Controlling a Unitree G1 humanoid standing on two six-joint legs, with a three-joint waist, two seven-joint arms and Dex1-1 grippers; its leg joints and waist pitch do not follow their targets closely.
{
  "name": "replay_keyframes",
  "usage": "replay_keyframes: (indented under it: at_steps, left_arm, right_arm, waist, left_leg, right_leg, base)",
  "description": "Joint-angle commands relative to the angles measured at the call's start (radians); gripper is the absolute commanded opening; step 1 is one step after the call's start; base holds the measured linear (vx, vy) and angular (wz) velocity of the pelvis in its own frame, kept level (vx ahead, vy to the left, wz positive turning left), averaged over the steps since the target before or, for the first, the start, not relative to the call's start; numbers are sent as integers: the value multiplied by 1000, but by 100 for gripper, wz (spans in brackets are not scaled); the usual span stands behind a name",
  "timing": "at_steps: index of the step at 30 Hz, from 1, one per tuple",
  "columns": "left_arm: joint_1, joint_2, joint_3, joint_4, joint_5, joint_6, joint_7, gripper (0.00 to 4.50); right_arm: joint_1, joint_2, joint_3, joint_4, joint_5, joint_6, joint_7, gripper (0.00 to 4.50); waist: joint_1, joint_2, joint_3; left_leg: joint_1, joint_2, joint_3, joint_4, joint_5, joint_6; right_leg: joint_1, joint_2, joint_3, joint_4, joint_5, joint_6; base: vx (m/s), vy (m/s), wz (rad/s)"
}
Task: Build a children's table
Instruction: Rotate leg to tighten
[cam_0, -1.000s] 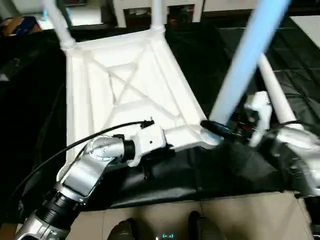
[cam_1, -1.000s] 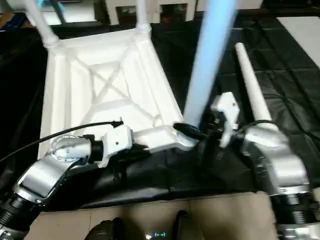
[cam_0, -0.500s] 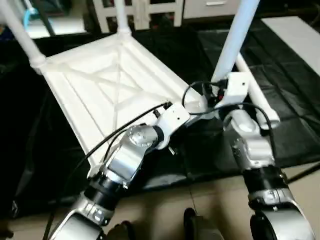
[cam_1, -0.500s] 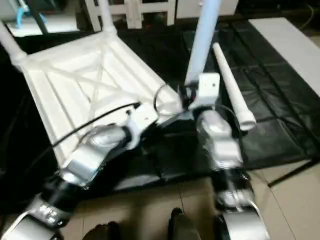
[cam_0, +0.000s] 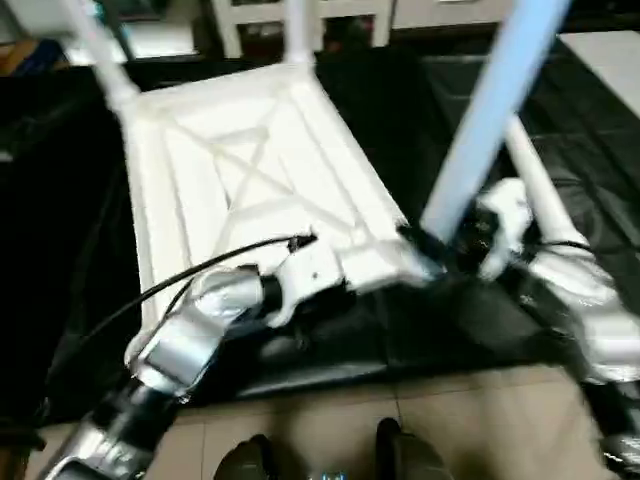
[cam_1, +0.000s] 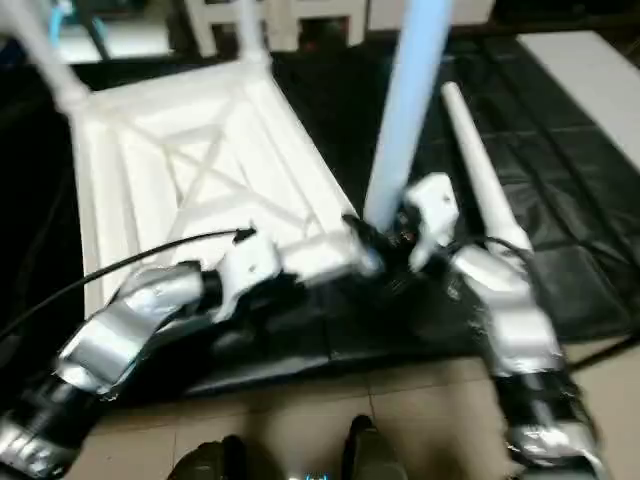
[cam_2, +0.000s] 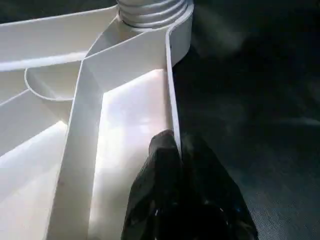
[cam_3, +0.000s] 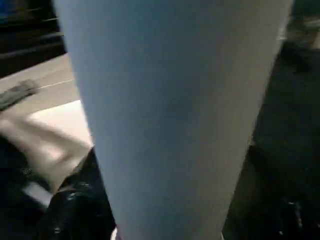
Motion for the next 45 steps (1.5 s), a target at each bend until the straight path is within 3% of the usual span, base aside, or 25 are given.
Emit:
replay_keyframes:
  at_steps: [1, 3, 4, 8, 12, 13, 17, 34, 35, 38, 39, 42, 43, 45]
  left_arm:
    - [38, 26, -18, 1, -15, -11, -49, 0]
    - [51, 38, -17, -9, -25, -17, -64, 0]
    - [54, 41, -17, -10, -26, -22, -67, 0]
    - [57, 45, -18, -12, -30, -26, -72, 0]
    - [55, 42, -19, -15, -31, -22, -67, 0]
    - [55, 42, -21, -16, -32, -22, -66, 0]
    - [54, 41, -22, -17, -31, -25, -66, 0]
    - [58, 45, -27, -18, -25, -25, -67, 0]
    - [57, 45, -28, -18, -23, -21, -66, 0]
    - [39, 12, -36, 0, 3, 14, -17, 0]
    - [37, 8, -37, 1, 5, 18, -12, 0]
    - [-17, -74, -56, 40, 49, 100, 80, 0]
    - [-21, -82, -58, 44, 52, 108, 88, 0]
    - [-52, -141, -60, 74, 71, 156, 152, 0]
  right_arm:
    - [13, -40, -53, -47, 38, 34, 51, 338]
    - [26, -67, -59, -66, 59, 61, 83, 356]
    - [28, -73, -58, -70, 69, 74, 93, 365]
    - [33, -82, -49, -78, 73, 85, 109, 400]
    - [26, -71, -28, -69, 28, 64, 87, 414]
    - [25, -66, -27, -69, 43, 79, 98, 380]
    - [27, -60, -29, -75, 52, 93, 103, 356]
    - [58, -20, -34, -92, 21, 110, 31, 210]
    - [58, -15, -31, -89, 13, 113, 19, 208]
    - [23, 56, -7, 7, -107, 110, -184, 204]
    - [19, 64, -7, 16, -116, 110, -204, 203]
    - [-62, 180, -35, 183, -195, 126, -500, 198]
    - [-69, 188, -38, 197, -200, 125, -520, 197]
    - [-113, 231, -57, 289, -226, 94, -649, 196]
  waist:
    - [3, -11, -72]
    - [5, -15, -74]
    - [6, -10, -76]
    - [10, -9, -83]
    - [13, -12, -80]
    - [14, -13, -77]
    - [13, -13, -77]
    - [12, -11, -83]
    - [11, -11, -82]
    - [4, -10, -80]
    - [-4, -13, -77]
    - [-20, -9, -73]
    - [-27, -12, -72]
    - [-32, -16, -70]
  left_leg:
    - [20, 7, 17, -59, -244, 120]
    - [14, 5, 19, -55, -203, 136]
    - [16, 5, 19, -51, -190, 142]
    - [9, 3, 17, -45, -118, 168]
    - [9, 3, 19, -47, -131, 164]
    - [9, 2, 19, -49, -161, 149]
    - [9, 2, 17, -51, -177, 130]
    - [6, 0, 17, -48, -160, 131]
    - [6, 0, 17, -48, -169, 127]
    - [3, -1, 15, -51, -188, 104]
    - [-2, -4, 13, -53, -209, 85]
    - [3, -8, 9, -58, -264, 40]
    - [2, -10, 6, -59, -297, 24]
    - [4, -12, 4, -59, -335, 20]
  right_leg:
    - [54, -6, 25, -51, -292, -207]
    - [57, -5, 28, -44, -257, -217]
    - [55, -5, 32, -39, -246, -225]
    - [64, -3, 32, -24, -159, -252]
    - [65, -6, 33, -27, -194, -247]
    - [64, -8, 33, -33, -251, -229]
    - [63, -7, 34, -36, -285, -208]
    - [66, -6, 33, -31, -252, -215]
    - [65, -6, 33, -33, -267, -212]
    - [64, -7, 31, -35, -315, -198]
    - [64, -7, 29, -39, -365, -178]
    - [56, -8, 27, -51, -470, -140]
    - [57, -8, 24, -54, -513, -122]
    - [52, -10, 22, -65, -574, -92]
  base:
    - [64, -17, 16]
    - [70, -8, 10]
    - [70, -6, 10]
    - [15, 0, 1]
    - [0, 0, 0]
    - [0, 0, 0]
    - [0, 0, 0]
    - [0, 0, 0]
    - [0, 0, 0]
    - [0, 0, 0]
    - [-52, 2, -6]
    - [-54, 3, -6]
    - [-60, 3, -6]
    - [-65, 6, -7]
